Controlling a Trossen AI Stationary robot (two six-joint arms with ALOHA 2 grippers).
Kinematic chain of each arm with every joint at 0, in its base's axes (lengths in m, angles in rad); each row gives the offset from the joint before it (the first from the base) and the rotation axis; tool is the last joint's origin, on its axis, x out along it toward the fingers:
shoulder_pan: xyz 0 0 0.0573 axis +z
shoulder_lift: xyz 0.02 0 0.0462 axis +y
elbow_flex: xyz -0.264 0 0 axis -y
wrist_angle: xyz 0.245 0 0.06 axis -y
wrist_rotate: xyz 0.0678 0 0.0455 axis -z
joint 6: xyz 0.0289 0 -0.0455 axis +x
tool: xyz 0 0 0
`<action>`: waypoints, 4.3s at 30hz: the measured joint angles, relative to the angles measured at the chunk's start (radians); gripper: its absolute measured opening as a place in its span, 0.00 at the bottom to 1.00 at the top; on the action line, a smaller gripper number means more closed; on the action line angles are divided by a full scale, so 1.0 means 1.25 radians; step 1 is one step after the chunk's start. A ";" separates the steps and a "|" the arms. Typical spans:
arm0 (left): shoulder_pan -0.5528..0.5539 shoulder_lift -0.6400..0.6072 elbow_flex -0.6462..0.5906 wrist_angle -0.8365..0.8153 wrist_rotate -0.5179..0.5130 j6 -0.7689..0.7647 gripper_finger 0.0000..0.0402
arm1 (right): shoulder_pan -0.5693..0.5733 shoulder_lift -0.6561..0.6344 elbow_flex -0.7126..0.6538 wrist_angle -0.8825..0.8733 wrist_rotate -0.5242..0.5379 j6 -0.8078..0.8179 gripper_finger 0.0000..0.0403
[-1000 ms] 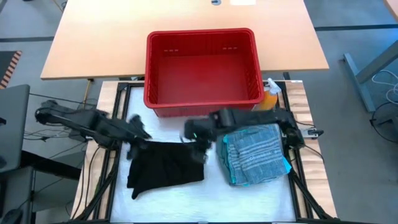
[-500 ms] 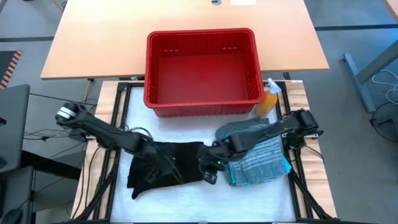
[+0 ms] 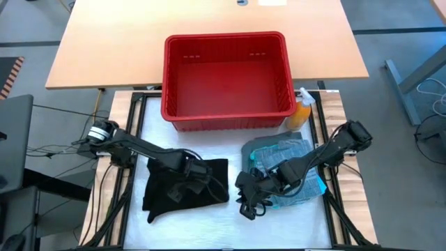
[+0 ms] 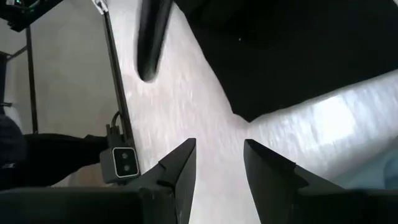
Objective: Fold Laundry from Bin
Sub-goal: Fold the black shirt
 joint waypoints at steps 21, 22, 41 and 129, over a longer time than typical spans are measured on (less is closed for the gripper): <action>0.035 -0.019 0.007 -0.529 -0.124 -0.005 0.06 | -0.053 0.000 0.000 0.030 0.013 -0.052 0.40; 0.035 -0.022 0.006 -0.530 -0.130 0.000 0.07 | -0.052 0.000 0.000 0.030 0.013 -0.052 0.40; 0.049 -0.039 0.006 -0.581 -0.105 -0.066 0.40 | -0.047 0.000 0.001 0.025 0.008 -0.051 0.40; -0.301 -0.568 -0.264 -0.172 -0.650 -1.177 0.00 | -0.125 0.160 0.001 0.092 0.106 0.330 0.42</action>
